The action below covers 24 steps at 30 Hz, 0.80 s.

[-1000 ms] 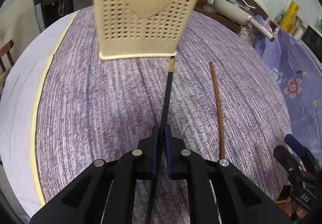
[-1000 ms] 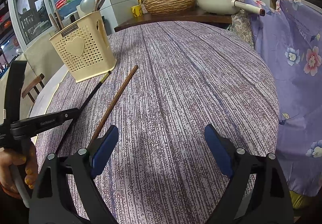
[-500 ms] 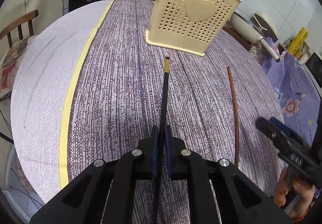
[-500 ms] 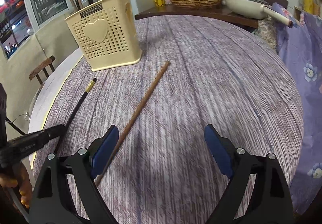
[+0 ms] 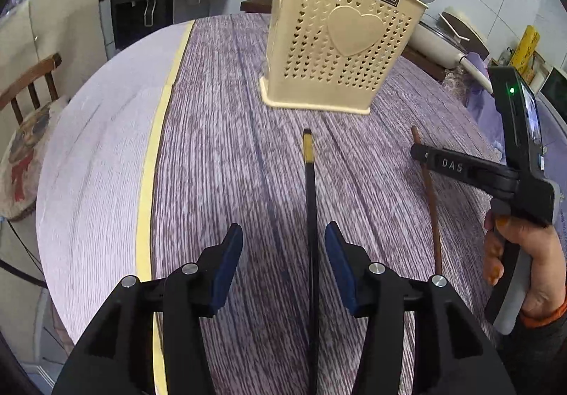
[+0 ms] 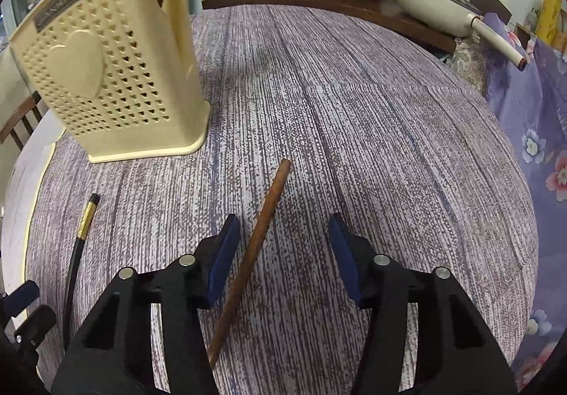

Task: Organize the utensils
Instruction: 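Grasp the black chopstick with the left tool while the right tool grasps the wooden one, then lift both chopsticks upright and carry them over the cream holder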

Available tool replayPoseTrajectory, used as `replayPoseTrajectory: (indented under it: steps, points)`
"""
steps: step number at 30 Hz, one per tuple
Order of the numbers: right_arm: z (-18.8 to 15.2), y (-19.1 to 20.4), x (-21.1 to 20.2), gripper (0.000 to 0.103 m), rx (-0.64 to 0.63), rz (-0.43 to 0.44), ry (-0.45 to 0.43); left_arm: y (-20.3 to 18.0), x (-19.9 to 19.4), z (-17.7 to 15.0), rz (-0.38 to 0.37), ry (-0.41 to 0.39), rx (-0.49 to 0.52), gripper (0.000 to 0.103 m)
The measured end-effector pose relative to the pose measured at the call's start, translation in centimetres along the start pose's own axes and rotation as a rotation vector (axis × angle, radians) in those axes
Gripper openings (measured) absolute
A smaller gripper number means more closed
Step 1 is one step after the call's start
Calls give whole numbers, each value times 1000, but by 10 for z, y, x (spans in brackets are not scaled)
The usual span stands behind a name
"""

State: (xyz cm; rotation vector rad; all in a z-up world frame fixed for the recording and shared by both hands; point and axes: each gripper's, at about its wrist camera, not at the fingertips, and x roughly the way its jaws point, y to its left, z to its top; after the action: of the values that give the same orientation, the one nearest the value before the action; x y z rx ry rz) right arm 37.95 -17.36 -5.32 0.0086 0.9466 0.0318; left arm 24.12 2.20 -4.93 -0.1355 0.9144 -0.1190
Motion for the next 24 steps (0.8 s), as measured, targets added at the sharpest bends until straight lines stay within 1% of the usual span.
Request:
replayPoseTrajectory:
  steps: [3,5,8,11,18,21,23,24]
  points:
    - [0,2,1,52,2,-6,-1,-8,12,15,13,6,33,48]
    - [2,1,2,52,19,2,3,-14,22,24,5,20,43,43]
    - [4,-1,3,48,32,5,8,-19,37,37,14,39,61,40]
    - [8,-2,5,44,39,8,16,-22,49,45,26,62,57,37]
    - [16,-2,11,38,53,-5,21,-33,57,52,76,65,72,32]
    - [18,-2,13,30,63,-5,23,-35,59,56,102,73,84,28]
    - [19,-1,13,22,70,-6,23,-36,60,57,117,75,91,22]
    - [19,-1,13,20,67,-4,23,-37,60,57,125,76,91,21]
